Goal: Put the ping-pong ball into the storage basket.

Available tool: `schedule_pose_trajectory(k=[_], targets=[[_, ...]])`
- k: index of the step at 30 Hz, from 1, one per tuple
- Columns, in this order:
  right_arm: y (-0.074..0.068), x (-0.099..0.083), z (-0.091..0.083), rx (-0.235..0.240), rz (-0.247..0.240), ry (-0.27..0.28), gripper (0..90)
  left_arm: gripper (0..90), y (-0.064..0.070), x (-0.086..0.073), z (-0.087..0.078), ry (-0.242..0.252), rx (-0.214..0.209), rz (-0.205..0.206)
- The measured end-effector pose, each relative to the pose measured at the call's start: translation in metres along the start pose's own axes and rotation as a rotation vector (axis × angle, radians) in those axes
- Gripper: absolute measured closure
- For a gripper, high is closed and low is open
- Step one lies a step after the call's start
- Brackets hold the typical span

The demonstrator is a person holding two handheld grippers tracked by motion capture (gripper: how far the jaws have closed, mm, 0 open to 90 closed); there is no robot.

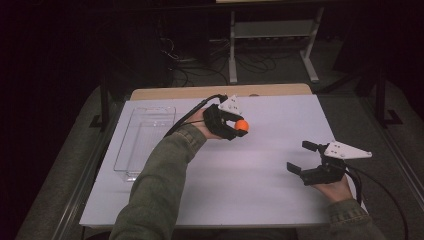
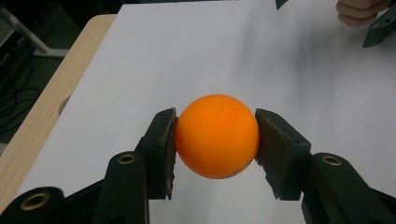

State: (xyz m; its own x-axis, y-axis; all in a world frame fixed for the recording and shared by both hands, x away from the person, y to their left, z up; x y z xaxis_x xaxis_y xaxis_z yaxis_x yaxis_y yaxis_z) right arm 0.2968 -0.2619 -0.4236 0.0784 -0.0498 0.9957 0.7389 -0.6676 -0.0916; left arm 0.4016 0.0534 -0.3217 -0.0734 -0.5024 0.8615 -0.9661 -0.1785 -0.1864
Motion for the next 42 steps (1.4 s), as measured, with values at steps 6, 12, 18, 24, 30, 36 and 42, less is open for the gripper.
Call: schedule_pose_trajectory(k=[6,12,18,24,30,36,42], targets=[[0.000,0.000,0.000,-0.002,0.002,-0.002,0.0,50.3,0.000,-0.002,-0.011,-0.004,0.015,0.000],[0.000,0.000,0.000,-0.001,0.002,-0.002,0.0,50.3,0.001,-0.005,-0.022,0.007,0.029,0.000],[0.000,0.000,0.000,0.001,0.003,-0.003,0.0,50.3,0.001,-0.009,-0.032,-0.002,0.041,-0.005],[0.000,-0.001,0.000,0.001,0.003,-0.005,0.0,50.3,0.001,-0.011,-0.039,-0.005,0.051,-0.008],[0.000,-0.001,0.001,0.001,0.004,-0.007,0.0,50.3,0.002,-0.010,-0.048,-0.002,0.061,-0.006],[0.000,-0.001,0.001,0.002,0.003,-0.008,0.0,50.3,0.002,-0.012,-0.055,-0.004,0.074,-0.010],[0.000,-0.001,0.001,0.002,0.003,-0.013,0.0,50.3,0.002,-0.017,-0.062,-0.005,0.082,-0.023]])
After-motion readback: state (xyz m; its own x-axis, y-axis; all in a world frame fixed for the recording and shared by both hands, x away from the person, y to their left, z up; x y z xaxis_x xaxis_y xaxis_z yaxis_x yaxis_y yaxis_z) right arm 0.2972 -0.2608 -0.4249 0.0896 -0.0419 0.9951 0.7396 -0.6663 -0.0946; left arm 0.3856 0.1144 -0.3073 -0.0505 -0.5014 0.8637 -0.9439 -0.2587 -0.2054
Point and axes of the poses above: each handheld gripper's, and its own axes: z roughly forward along the jaws, x roughly out of its top, y roughly to its right, the point moved 1 cm from there along z, roughly forward along the jaws, and after that the axes turned 15 degrees about y, right-handed, at the moved point
